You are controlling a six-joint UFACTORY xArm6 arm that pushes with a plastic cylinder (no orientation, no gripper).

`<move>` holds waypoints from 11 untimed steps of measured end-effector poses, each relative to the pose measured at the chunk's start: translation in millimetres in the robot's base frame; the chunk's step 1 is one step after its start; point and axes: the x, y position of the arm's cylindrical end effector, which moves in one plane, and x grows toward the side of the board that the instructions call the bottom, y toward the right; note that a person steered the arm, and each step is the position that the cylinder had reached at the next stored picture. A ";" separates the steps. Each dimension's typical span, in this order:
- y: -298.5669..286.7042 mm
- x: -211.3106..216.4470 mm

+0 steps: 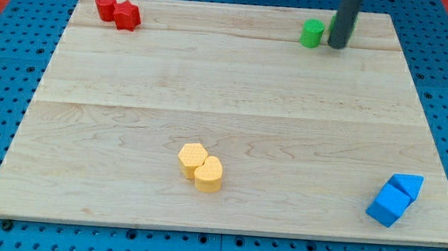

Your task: Separate the red star from red circle

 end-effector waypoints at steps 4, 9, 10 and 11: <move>-271.1 -27.9; -328.7 -64.7; -267.6 -66.8; -312.7 -70.0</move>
